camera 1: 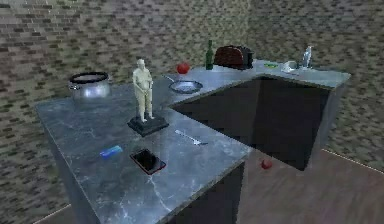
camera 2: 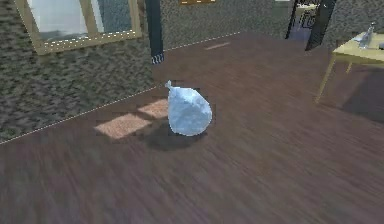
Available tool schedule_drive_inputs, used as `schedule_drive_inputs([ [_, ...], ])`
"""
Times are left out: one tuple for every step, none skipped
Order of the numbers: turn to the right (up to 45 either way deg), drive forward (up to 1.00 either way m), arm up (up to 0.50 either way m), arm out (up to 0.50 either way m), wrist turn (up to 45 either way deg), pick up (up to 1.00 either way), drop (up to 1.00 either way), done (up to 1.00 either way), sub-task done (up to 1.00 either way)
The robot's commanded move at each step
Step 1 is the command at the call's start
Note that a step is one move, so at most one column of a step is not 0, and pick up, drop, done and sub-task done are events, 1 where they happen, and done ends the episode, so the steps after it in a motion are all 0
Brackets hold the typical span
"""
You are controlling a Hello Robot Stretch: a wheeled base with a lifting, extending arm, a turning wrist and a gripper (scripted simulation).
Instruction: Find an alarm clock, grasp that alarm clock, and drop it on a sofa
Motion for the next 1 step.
schedule_drive_inputs([
  [-45.0, 0.00, 0.00, 0.00, 0.0, 0.00, 0.00, 0.00, 0.00],
])
